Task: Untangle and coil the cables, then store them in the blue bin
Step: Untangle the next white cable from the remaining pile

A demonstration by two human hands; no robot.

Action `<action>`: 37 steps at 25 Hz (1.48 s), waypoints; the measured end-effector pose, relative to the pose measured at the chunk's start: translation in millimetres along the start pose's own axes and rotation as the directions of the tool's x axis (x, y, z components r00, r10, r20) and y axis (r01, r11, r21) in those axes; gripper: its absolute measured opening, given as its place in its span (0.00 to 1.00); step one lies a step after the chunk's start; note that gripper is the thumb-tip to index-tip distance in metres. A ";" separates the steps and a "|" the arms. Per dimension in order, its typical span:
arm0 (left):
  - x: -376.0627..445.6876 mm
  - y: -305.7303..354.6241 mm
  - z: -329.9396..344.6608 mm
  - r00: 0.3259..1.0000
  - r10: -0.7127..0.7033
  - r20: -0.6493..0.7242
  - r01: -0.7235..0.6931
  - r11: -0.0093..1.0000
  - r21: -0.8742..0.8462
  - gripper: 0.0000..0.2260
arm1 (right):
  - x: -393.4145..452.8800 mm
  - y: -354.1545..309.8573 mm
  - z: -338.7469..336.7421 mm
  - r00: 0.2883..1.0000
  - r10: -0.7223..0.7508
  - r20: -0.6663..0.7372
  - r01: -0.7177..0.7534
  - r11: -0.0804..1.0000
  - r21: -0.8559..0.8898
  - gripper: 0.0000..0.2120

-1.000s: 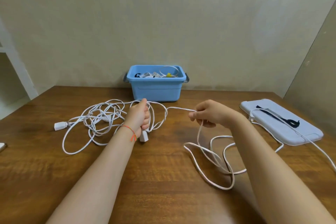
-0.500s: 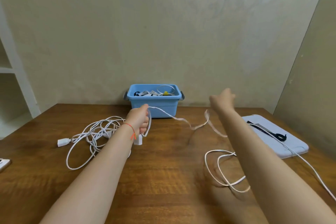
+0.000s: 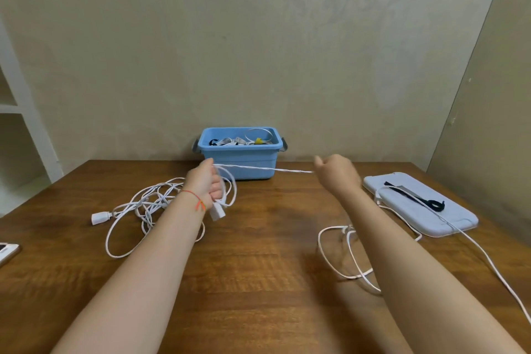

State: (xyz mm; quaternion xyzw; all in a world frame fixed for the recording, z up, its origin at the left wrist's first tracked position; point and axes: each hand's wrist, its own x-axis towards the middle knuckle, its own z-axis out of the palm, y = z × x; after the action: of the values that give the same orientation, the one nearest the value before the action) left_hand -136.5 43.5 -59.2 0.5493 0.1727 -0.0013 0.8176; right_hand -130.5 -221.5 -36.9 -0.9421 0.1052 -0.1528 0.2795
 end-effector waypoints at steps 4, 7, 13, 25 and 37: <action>6.5 -9.4 -6.6 0.977 -0.010 -0.212 0.017 0.999 0.032 0.14 | 9.9 23.1 -9.7 0.959 -0.037 -0.281 -0.058 0.945 -0.322 0.11; -6.8 -11.0 15.3 0.997 -0.053 0.048 0.042 0.977 0.207 0.20 | 8.7 0.0 -2.4 0.954 -0.228 -0.196 0.129 0.898 -0.420 0.09; -31.2 -14.8 53.1 0.852 -0.204 0.482 0.164 0.978 0.126 0.23 | -38.6 -50.5 32.7 0.929 -0.306 0.210 0.204 0.894 0.399 0.12; 6.2 -60.7 5.0 0.846 -0.135 0.515 0.453 0.692 -0.563 0.20 | -25.0 0.8 64.2 0.931 -0.168 0.325 0.086 0.964 0.252 0.19; 18.3 -50.8 -17.9 0.994 0.091 0.065 -0.039 0.829 -0.557 0.20 | -29.2 22.3 62.6 0.873 -0.303 0.382 0.218 0.943 0.250 0.04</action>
State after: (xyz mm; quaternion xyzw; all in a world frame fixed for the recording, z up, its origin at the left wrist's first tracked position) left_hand -134.1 42.9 -116.0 0.2934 0.1102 0.0523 0.9482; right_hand -138.5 -200.6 -106.0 -0.9255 -0.1010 0.0046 0.3649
